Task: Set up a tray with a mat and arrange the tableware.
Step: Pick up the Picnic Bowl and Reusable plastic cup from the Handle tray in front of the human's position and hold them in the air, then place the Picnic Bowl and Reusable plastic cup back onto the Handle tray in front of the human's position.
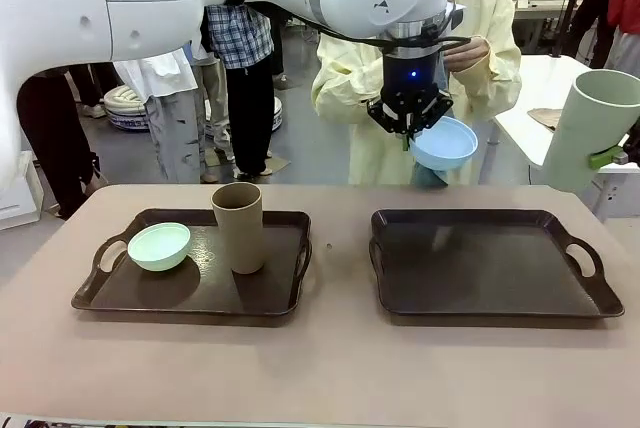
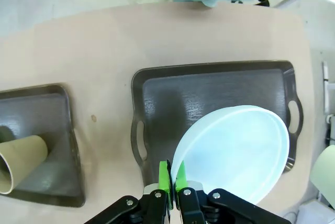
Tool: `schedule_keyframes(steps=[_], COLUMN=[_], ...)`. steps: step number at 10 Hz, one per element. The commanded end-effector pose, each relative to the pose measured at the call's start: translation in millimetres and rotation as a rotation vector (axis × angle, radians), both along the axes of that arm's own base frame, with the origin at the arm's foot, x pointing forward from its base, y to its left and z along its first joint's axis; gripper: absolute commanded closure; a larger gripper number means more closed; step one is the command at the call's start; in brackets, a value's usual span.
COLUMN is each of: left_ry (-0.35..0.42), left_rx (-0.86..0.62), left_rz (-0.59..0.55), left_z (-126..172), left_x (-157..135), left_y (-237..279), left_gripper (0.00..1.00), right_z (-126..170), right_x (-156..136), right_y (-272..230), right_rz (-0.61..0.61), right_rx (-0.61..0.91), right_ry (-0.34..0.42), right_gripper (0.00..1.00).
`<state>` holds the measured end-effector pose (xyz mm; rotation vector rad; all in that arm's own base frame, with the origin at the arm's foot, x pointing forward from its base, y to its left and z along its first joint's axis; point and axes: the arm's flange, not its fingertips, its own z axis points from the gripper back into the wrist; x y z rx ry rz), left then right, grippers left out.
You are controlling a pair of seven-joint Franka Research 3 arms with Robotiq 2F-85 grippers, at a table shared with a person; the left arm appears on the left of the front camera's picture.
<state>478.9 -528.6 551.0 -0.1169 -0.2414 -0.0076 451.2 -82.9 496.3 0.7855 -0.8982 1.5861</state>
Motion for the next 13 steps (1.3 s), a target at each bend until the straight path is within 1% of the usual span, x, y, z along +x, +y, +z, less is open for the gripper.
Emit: schedule_keyframes(steps=[1,13], left_ry=[-0.011,-0.011], left_rx=[-0.010,-0.010], left_rz=[-0.009,-0.009], left_z=[2.4,2.4], left_x=[1.8,1.8], left_y=[0.2,0.2], left_gripper=[1.00,1.00], right_z=[3.9,3.9], right_x=[-2.4,-2.4], right_y=[1.6,1.6], right_rz=[0.012,0.012], right_rx=[0.003,0.003], right_ry=[-0.017,-0.017], right_gripper=[0.95,0.95])
